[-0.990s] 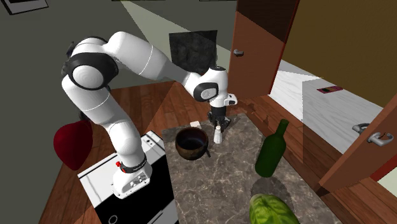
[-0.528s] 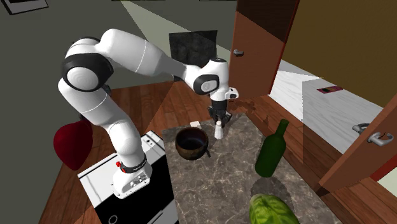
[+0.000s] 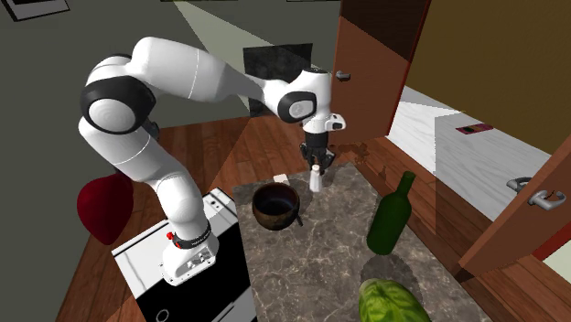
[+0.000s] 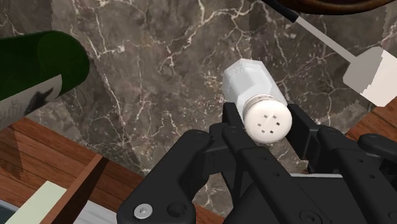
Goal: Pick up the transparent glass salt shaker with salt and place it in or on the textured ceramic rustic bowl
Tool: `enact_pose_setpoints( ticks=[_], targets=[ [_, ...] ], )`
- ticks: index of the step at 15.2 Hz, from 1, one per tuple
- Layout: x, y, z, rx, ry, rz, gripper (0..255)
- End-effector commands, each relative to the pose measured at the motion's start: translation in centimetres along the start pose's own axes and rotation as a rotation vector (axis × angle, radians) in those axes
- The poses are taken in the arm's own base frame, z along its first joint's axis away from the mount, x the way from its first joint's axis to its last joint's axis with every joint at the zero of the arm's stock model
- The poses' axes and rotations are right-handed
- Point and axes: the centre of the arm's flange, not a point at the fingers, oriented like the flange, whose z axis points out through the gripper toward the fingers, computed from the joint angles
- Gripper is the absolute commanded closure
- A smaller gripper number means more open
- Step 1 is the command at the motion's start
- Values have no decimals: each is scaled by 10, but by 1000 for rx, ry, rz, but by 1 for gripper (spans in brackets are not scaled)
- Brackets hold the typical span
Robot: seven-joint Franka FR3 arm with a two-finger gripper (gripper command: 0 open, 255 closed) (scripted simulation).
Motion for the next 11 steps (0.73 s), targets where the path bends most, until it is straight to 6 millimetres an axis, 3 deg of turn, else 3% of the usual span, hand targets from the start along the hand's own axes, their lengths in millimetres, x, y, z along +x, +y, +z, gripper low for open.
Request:
enact_pose_setpoints(
  ticks=[1,11],
  targets=[
    [1,1,-10,0,0,0,255],
    [2,6,-63,0,0,0,255]
  ],
)
